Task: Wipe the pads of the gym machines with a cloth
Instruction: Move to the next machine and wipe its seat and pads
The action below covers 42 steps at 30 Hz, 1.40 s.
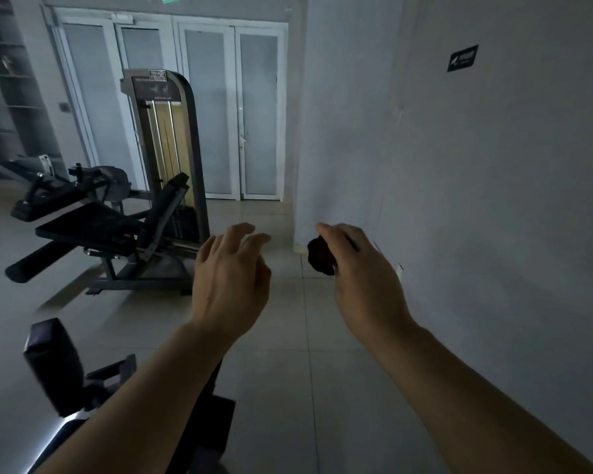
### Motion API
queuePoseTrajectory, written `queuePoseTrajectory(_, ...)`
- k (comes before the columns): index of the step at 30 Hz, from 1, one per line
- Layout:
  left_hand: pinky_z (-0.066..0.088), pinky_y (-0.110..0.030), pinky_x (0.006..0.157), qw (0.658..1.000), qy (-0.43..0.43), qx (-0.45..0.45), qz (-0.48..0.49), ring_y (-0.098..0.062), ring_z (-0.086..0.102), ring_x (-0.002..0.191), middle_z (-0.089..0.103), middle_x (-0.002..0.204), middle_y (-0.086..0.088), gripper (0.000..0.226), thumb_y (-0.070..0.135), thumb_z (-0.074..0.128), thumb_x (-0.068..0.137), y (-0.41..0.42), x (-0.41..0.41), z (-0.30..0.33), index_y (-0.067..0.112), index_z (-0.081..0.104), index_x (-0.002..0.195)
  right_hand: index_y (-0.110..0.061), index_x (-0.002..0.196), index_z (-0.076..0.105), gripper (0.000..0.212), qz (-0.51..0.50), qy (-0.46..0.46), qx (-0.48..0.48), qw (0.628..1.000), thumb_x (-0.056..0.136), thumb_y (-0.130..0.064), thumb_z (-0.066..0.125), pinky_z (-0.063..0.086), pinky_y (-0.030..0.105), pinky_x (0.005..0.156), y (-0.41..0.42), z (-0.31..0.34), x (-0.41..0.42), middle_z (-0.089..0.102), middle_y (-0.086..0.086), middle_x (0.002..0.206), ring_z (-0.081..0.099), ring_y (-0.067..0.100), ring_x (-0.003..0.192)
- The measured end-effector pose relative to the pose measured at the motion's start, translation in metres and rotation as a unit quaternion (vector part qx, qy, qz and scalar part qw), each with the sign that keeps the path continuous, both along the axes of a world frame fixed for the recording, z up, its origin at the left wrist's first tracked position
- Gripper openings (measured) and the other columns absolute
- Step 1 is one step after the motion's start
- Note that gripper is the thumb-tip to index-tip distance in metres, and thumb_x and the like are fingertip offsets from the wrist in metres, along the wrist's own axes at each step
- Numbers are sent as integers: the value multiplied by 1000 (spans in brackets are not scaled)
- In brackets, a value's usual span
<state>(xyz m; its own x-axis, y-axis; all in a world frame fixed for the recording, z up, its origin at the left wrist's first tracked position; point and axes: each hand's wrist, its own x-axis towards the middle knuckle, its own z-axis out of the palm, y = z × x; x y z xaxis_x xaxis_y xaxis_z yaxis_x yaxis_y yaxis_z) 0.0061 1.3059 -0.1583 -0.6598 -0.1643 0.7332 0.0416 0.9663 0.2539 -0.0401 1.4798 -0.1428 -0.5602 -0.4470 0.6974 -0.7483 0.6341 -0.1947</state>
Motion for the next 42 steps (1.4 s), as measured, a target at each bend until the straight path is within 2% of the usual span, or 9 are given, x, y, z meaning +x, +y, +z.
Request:
queuePoseTrajectory(2, 30, -40, 99, 1000, -12, -1, 2, -32, 56, 113, 55, 127, -13, 38, 5, 60, 81, 0, -35, -6, 13, 63, 118, -5, 136, 48, 70, -3, -17, 5, 1000, 72, 22, 58, 55, 41, 80, 0, -9, -36, 52, 20, 130, 62, 36, 102)
queuePoseTrajectory(4, 35, -46, 100, 1000, -17, 0, 2, -31, 56, 113, 55, 127, -12, 38, 6, 60, 82, -5, -73, -12, 14, 63, 118, -4, 137, 46, 69, 1, -27, 13, 1000, 73, 21, 56, 55, 42, 82, -4, -18, -73, 50, 21, 132, 61, 36, 103)
queuePoseTrajectory(7, 37, -51, 101, 1000, -14, 0, 3, -31, 55, 114, 54, 129, -12, 38, 8, 57, 83, -20, -134, -19, 14, 62, 120, -3, 138, 45, 66, 7, -25, 29, 999, 76, 20, 54, 52, 39, 85, -18, -25, -132, 49, 21, 133, 61, 35, 105)
queuePoseTrajectory(14, 32, -47, 106, 999, -24, 10, 24, -27, 53, 118, 52, 132, -10, 38, 12, 54, 86, -85, -291, -22, 17, 60, 124, -3, 137, 47, 63, 0, -14, 35, 999, 78, 21, 51, 45, 30, 79, -79, -8, -294, 51, 21, 130, 62, 35, 100)
queuePoseTrajectory(20, 35, -45, 106, 998, -54, 5, 45, -24, 52, 119, 51, 134, -7, 39, 14, 50, 87, -140, -406, -25, 20, 60, 124, -6, 141, 42, 60, 21, -50, -1, 999, 85, 16, 49, 46, 36, 93, -135, -5, -423, 46, 19, 137, 57, 33, 112)
queuePoseTrajectory(23, 36, -45, 106, 996, -68, -6, 62, -22, 52, 119, 50, 134, -5, 39, 15, 52, 87, -168, -460, -35, 21, 59, 125, -10, 142, 40, 58, 28, -65, -6, 997, 88, 11, 47, 44, 34, 97, -165, -14, -483, 43, 14, 140, 55, 30, 116)
queuePoseTrajectory(32, 32, -46, 110, 985, -108, -16, 131, -21, 45, 126, 46, 138, -1, 41, 22, 57, 88, -276, -628, -43, 25, 55, 129, -16, 145, 35, 59, 91, -88, 15, 992, 92, 5, 48, 35, 19, 93, -292, -21, -667, 41, 9, 143, 51, 23, 120)
queuePoseTrajectory(37, 26, -44, 112, 977, -109, -14, 183, -21, 42, 127, 44, 138, -1, 42, 22, 50, 90, -359, -711, -20, 24, 53, 131, -17, 145, 35, 60, 145, -93, 17, 985, 91, 4, 49, 42, 24, 90, -394, 1, -767, 43, 11, 139, 52, 25, 116)
queuePoseTrajectory(42, 33, -44, 104, 971, -94, -15, 218, -23, 50, 116, 51, 128, -2, 41, 29, 44, 85, -443, -758, -12, 21, 60, 122, -17, 145, 35, 61, 189, -93, 20, 977, 89, 4, 52, 44, 25, 89, -491, 1, -827, 44, 9, 139, 53, 24, 116)
